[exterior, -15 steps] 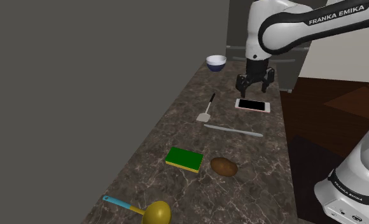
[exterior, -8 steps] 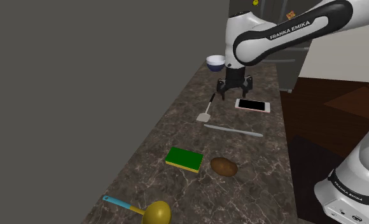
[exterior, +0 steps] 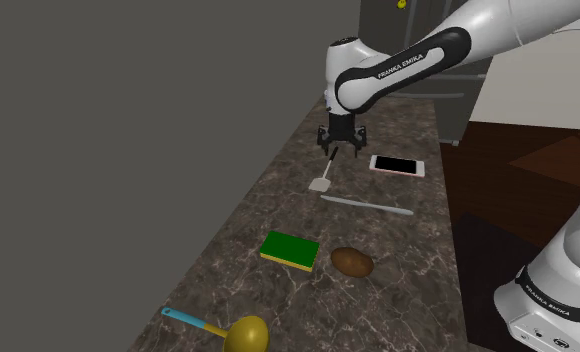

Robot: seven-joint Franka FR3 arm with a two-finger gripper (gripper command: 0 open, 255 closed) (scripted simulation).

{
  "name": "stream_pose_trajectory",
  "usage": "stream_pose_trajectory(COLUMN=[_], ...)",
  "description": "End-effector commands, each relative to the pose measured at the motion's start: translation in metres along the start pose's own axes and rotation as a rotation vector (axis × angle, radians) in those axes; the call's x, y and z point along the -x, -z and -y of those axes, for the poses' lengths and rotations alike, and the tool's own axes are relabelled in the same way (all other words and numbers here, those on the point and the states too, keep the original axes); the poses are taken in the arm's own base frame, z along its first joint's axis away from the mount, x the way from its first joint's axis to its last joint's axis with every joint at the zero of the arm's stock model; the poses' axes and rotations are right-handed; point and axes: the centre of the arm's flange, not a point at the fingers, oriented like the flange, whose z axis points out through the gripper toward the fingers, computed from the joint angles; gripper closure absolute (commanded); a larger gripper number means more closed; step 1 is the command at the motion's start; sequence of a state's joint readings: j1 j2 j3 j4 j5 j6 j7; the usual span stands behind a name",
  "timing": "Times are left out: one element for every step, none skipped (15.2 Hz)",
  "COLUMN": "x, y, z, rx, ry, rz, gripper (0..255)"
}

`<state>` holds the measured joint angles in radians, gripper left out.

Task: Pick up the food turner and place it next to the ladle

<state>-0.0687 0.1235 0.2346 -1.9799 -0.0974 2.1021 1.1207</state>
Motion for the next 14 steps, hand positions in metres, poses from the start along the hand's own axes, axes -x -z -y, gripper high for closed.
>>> stream_pose_trajectory(x=[-0.013,-0.021,-0.029,-0.037,-0.037,-0.037,-0.037,-0.037,-0.037,-0.037,-0.037,-0.037,-0.037,-0.037], y=[-0.014,-0.019,-0.025,-0.03,-0.035,-0.04,-0.046,-0.051,-0.056,-0.062,-0.067,-0.07,-0.07,-0.07], z=[0.019,0.028,0.036,0.044,0.044,0.045,0.045,0.045,0.045,0.045,0.045,0.045,0.045,0.045], rx=[-0.006,-0.009,-0.012,-0.015,-0.015,-0.015,-0.015,-0.015,-0.015,-0.015,-0.015,-0.015,-0.015,-0.015], ry=[-0.061,-0.091,-0.12,-0.148,-0.148,-0.148,-0.148,-0.148,-0.148,-0.148,-0.148,-0.148,-0.148,-0.148], rz=[-0.006,-0.009,-0.011,-0.014,-0.014,-0.014,-0.014,-0.014,-0.014,-0.014,-0.014,-0.014,-0.014,-0.014], gripper=[0,0,0,0,0,0,0,0,0,0,0,0,0,0])
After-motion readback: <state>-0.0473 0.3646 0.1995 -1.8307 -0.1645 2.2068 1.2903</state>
